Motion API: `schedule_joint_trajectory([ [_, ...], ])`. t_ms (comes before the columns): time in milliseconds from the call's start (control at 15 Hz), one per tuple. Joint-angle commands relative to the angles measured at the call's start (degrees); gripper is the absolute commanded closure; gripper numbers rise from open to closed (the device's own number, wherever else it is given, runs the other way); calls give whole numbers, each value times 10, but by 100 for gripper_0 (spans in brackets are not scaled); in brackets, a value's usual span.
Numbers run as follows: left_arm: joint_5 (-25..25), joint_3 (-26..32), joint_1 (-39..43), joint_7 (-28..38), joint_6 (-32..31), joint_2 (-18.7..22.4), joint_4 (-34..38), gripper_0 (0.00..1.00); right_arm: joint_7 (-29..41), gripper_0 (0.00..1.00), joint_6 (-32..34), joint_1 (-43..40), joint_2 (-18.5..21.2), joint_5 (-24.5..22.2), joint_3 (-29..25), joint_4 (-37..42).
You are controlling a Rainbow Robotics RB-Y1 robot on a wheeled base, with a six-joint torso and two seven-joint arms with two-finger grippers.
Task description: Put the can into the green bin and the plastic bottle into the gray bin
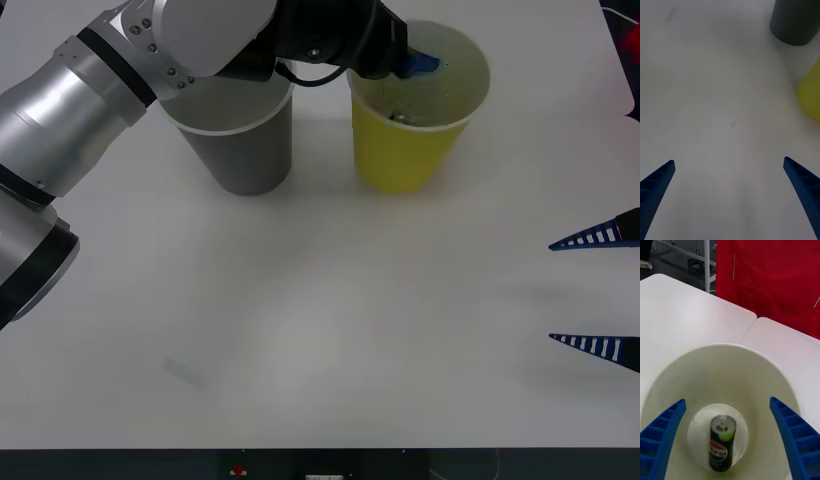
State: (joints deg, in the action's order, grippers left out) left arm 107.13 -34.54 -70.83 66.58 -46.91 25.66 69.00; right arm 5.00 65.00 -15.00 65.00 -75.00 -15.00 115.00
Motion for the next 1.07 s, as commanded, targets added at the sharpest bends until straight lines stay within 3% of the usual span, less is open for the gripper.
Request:
schedule_joint_trajectory([
  [67, -5, 0, 0, -4, 0, 0, 2, 0, 0, 0, 0, 0, 0, 0, 0, 0],
  [267, -32, 1, 11, -17, -20, 19, 30, 0, 0, 0, 0, 0, 0, 0, 0, 0],
  [600, -52, 25, 115, -22, -20, 100, 201, 0, 0, 0, 0, 0, 0, 0, 0, 0],
  [933, -75, 88, 249, -45, -26, 161, 356, 0, 0, 0, 0, 0, 0, 0, 0, 0],
  [1067, -84, 137, 309, -73, -72, 172, 401, 0, 0, 0, 0, 0, 0, 0, 0, 0],
])
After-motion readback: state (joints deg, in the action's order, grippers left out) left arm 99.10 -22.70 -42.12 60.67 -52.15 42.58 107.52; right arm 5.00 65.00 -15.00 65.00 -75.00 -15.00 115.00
